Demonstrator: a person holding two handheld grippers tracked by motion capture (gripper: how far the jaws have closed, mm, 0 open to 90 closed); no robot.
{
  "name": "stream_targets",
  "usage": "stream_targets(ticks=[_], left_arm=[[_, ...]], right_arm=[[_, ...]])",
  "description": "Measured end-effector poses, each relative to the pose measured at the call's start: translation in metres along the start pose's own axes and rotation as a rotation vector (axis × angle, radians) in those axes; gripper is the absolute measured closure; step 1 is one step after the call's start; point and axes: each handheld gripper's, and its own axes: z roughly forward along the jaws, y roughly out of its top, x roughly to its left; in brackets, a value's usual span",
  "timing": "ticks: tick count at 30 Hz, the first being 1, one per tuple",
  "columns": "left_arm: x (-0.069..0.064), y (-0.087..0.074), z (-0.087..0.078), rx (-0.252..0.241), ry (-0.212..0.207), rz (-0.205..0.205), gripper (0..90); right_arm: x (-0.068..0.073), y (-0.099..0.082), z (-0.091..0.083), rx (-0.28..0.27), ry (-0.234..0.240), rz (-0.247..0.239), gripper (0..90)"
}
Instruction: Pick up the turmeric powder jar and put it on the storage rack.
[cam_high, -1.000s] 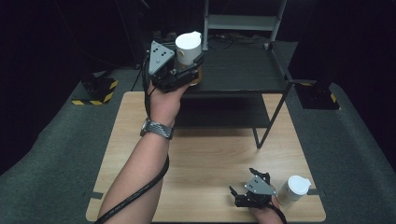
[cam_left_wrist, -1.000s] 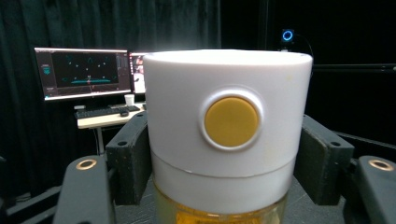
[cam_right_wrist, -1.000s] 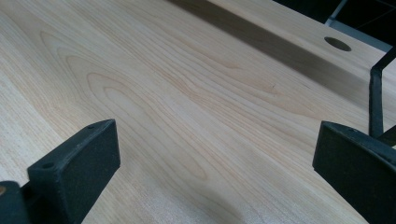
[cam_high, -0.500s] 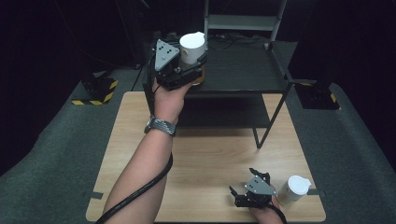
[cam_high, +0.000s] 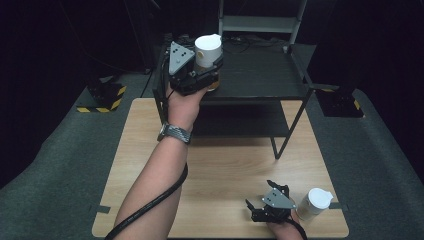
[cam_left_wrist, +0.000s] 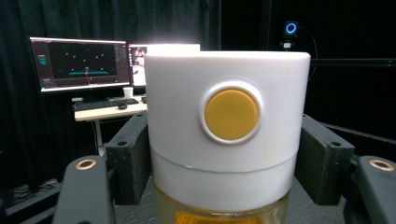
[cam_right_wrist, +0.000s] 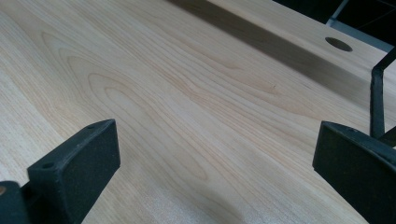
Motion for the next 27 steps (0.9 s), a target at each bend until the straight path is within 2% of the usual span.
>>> stream_targets(ticks=[12,16,18,22,27], left_arm=[[0.0,0.004,0.0,0.016,0.002,0.011,29.9],[-0.002,0.006,0.0,0.016,0.007,0.005,25.8],[-0.01,0.009,-0.001,0.027,0.045,0.024,15.9],[-0.013,0.011,-0.003,0.036,0.067,0.004,1.9],[-0.013,0.011,-0.008,0.033,0.064,0.001,0.4]], right_arm=[[0.0,0.0,0.0,0.0,-0.001,-0.001,0.0],[0.0,0.0,0.0,0.002,0.0,-0.002,0.0],[0.0,0.0,0.0,0.0,0.001,-0.001,0.0],[0.0,0.0,0.0,-0.001,-0.001,-0.006,0.0],[0.0,0.0,0.0,0.001,0.0,-0.007,0.0]])
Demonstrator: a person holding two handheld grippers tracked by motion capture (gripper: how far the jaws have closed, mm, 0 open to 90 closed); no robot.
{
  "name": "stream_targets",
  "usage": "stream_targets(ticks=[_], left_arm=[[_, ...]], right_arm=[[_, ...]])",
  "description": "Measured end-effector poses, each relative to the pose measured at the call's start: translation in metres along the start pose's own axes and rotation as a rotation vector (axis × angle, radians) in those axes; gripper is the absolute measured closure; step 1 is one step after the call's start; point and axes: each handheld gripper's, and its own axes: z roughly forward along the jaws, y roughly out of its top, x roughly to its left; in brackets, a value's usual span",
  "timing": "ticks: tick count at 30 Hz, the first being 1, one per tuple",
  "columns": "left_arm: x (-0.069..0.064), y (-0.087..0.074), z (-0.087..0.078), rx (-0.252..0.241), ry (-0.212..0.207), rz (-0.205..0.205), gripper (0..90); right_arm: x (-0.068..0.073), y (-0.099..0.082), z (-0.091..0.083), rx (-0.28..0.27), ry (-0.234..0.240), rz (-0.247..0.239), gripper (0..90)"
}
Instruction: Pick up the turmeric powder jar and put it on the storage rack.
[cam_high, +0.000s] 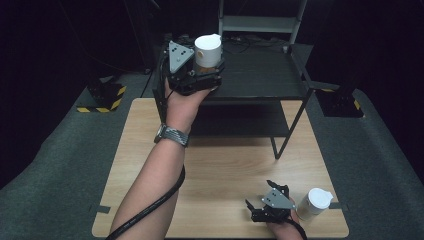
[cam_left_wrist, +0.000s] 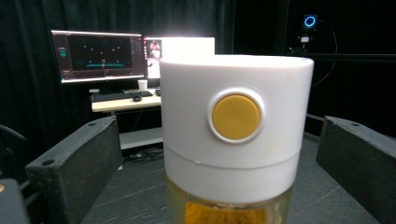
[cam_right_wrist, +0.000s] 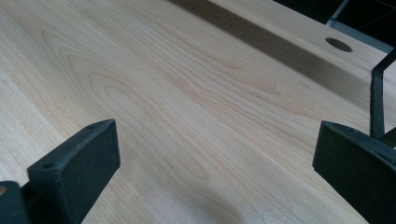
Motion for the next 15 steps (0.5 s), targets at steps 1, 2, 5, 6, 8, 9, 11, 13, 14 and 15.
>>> stream_targets(ticks=[1,2,5,6,8,9,11,13,14,15], left_arm=[[0.0,0.0,-0.002,-0.001,-0.004,-0.001,0.4],[0.0,0.0,-0.002,-0.001,-0.004,-0.001,0.4],[-0.002,0.0,-0.009,-0.002,-0.01,-0.007,0.4],[-0.003,0.0,-0.01,-0.004,-0.011,-0.008,0.4],[-0.004,0.0,-0.014,-0.004,-0.012,-0.009,0.4],[-0.005,0.0,-0.016,-0.004,-0.012,-0.003,0.4],[-0.005,-0.001,-0.02,-0.005,-0.018,-0.003,0.4],[-0.005,-0.003,-0.024,-0.004,-0.022,-0.007,0.4],[-0.005,-0.003,-0.024,-0.004,-0.022,-0.007,0.4],[-0.005,-0.004,-0.027,-0.005,-0.023,-0.006,0.4]], right_arm=[[0.0,0.0,0.0,0.0,0.0,0.0,0.0],[0.0,0.0,0.0,0.0,0.0,0.0,0.0],[0.0,0.0,0.0,0.0,-0.001,-0.001,0.0],[0.0,0.0,0.0,0.0,-0.001,-0.003,0.0],[0.001,0.0,0.0,0.002,-0.002,-0.001,0.0],[0.001,0.0,0.0,0.002,-0.002,-0.001,0.0],[0.001,0.0,0.0,0.002,-0.002,-0.002,0.0],[0.001,0.0,0.0,0.003,-0.002,-0.002,0.0],[0.001,0.0,0.0,0.003,-0.002,-0.002,0.0],[0.001,0.0,0.0,0.003,-0.002,-0.003,0.0]])
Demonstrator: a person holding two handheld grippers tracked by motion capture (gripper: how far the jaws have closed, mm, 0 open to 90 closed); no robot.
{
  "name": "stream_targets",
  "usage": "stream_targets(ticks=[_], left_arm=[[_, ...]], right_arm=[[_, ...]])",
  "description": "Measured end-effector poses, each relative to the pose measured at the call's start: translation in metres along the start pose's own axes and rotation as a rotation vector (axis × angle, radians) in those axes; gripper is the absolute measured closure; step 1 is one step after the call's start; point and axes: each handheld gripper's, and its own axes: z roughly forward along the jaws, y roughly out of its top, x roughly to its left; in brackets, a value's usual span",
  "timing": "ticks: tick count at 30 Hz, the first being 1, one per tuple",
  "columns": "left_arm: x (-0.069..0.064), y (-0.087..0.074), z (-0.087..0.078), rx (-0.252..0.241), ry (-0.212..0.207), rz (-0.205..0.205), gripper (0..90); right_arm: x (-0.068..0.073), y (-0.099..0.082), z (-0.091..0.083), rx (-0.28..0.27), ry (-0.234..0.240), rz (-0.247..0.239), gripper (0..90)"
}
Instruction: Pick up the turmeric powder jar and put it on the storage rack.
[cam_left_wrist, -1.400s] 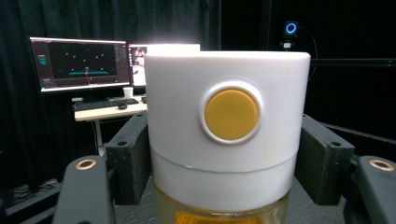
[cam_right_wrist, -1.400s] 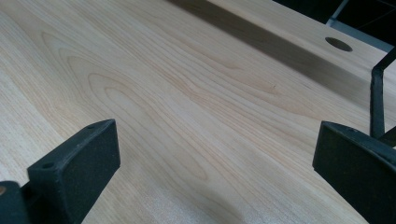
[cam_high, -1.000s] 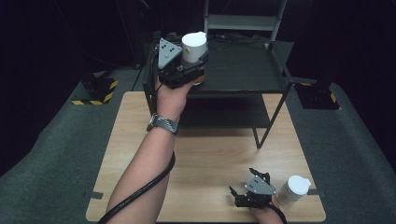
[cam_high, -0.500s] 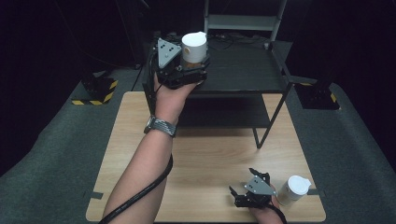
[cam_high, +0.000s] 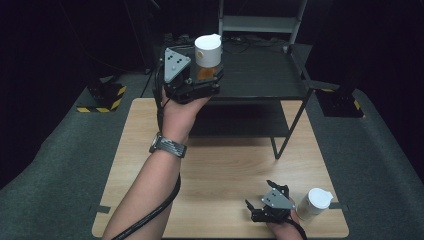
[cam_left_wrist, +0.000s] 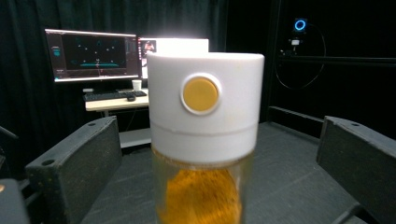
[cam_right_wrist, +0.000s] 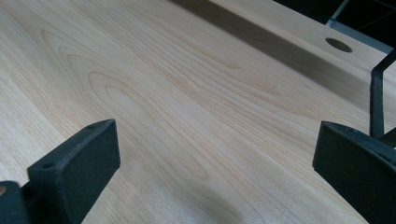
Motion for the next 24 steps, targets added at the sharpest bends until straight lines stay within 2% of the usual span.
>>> stream_targets(ticks=[10,20,24], left_arm=[[-0.001,-0.014,-0.023,0.015,0.002,0.012,0.4],[0.005,-0.033,-0.049,0.026,0.012,0.011,0.4],[0.008,-0.045,-0.062,0.042,0.008,0.018,0.4]], right_arm=[[0.001,0.0,0.0,0.001,-0.003,-0.011,0.0],[0.002,0.001,0.0,0.003,-0.005,-0.013,0.0],[0.002,0.001,0.001,0.005,-0.006,-0.015,0.0]])
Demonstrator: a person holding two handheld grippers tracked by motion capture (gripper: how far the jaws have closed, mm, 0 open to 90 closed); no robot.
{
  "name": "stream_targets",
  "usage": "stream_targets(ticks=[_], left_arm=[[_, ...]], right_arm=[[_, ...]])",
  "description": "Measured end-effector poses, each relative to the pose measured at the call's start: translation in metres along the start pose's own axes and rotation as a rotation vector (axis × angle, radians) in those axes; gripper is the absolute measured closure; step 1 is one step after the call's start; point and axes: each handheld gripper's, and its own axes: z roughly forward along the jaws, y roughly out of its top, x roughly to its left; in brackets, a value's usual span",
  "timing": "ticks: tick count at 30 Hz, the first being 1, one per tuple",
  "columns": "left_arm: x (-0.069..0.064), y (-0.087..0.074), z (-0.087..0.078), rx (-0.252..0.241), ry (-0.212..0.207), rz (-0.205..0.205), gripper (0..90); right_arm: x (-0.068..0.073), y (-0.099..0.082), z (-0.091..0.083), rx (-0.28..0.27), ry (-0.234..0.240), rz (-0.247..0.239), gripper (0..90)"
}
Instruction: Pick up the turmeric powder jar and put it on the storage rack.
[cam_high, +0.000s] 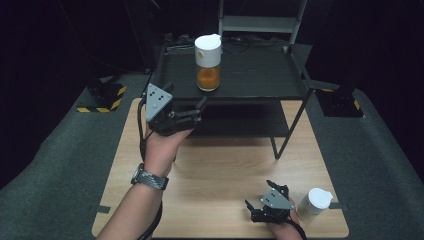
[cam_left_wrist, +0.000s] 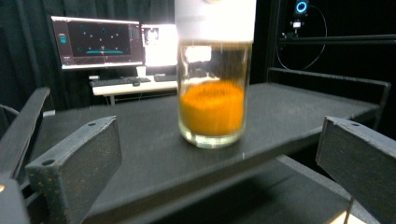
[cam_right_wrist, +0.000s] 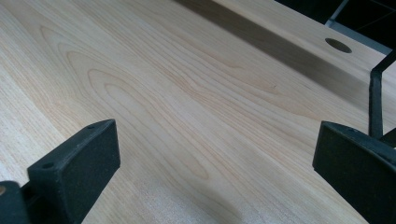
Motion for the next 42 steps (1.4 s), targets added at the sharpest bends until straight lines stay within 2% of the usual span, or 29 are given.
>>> stream_targets(ticks=[11,15,20,23,30,36,38,42], left_arm=[[0.0,-0.025,-0.027,0.04,-0.007,0.009,0.4],[-0.002,-0.038,-0.037,0.065,0.001,0.027,0.4],[-0.002,-0.05,-0.043,0.086,-0.008,0.025,0.4],[-0.004,-0.059,-0.046,0.109,-0.015,0.038,0.5],[-0.01,-0.089,-0.052,0.154,-0.025,0.054,0.5],[-0.011,-0.111,-0.055,0.186,-0.031,0.046,0.4],[-0.012,-0.122,-0.056,0.207,-0.027,0.048,0.4],[-0.012,-0.133,-0.058,0.233,-0.032,0.038,0.4]], right_arm=[[0.002,0.0,0.0,0.0,-0.004,-0.01,0.0],[0.002,0.0,0.0,0.0,-0.007,-0.013,0.0],[0.002,0.0,0.0,0.001,-0.007,-0.012,0.0],[0.003,0.0,0.0,0.001,-0.007,-0.014,0.0],[0.003,0.001,0.0,0.002,-0.009,-0.02,0.0],[0.004,0.001,0.0,0.003,-0.009,-0.02,0.0],[0.004,0.001,0.0,0.004,-0.009,-0.021,0.0],[0.004,0.001,0.0,0.005,-0.01,-0.026,0.0]])
